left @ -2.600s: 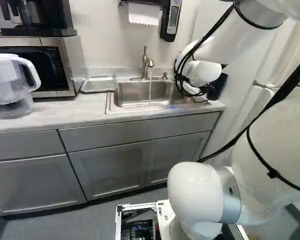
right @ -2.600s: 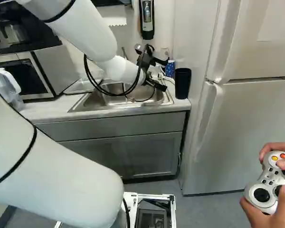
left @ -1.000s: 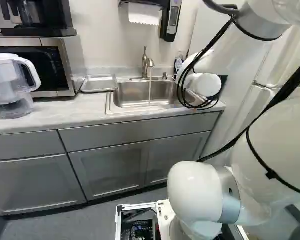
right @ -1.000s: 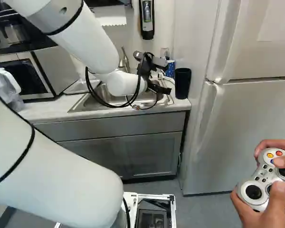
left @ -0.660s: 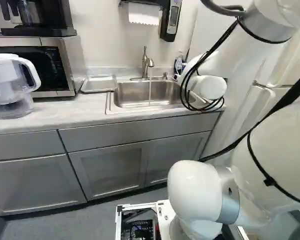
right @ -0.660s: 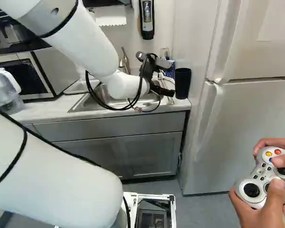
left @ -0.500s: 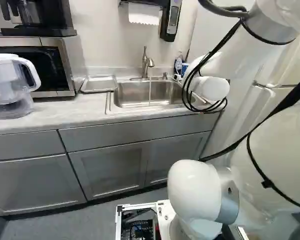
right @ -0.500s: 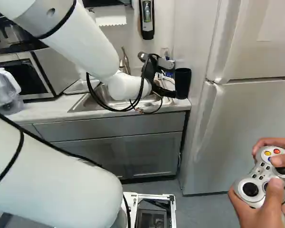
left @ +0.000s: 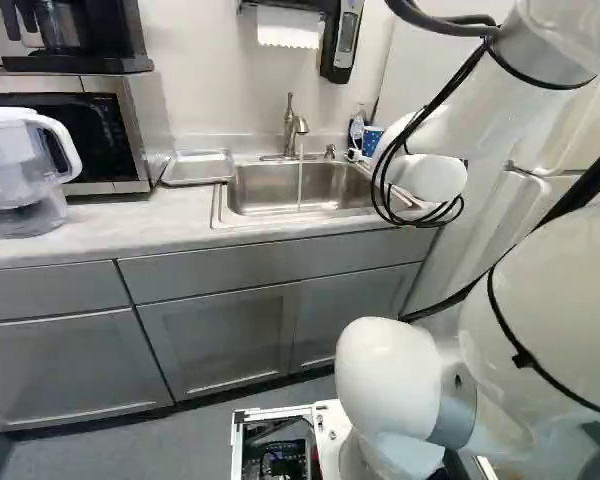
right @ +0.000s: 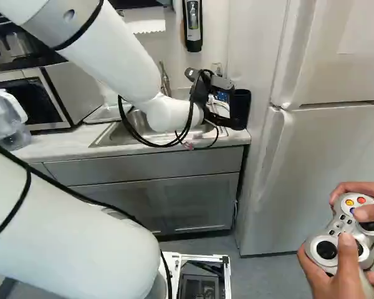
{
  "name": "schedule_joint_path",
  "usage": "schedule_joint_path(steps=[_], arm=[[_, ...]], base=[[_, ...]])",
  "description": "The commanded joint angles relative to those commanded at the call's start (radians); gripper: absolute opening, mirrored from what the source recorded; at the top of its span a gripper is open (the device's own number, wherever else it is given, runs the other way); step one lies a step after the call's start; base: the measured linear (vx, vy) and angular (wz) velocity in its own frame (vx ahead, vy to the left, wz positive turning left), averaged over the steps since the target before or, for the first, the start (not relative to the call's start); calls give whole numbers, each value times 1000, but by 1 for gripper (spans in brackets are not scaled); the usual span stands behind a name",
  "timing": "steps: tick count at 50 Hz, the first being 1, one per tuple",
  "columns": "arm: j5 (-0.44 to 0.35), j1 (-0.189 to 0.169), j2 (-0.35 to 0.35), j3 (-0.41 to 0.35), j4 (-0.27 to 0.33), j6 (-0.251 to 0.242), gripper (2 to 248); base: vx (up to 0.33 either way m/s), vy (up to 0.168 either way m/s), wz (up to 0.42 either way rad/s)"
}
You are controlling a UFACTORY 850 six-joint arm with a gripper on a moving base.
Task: Rinse the cup and place it in the tray
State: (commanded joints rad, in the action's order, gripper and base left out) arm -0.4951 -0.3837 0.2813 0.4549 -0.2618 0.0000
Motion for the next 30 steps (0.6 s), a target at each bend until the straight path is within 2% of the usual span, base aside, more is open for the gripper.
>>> schedule_joint_path(steps=[12, 30], arm=[[0, -11, -3, 2, 35, 0, 247], [0, -57, -1, 1, 35, 0, 247]], base=[[0, 0, 0], [0, 0, 0]])
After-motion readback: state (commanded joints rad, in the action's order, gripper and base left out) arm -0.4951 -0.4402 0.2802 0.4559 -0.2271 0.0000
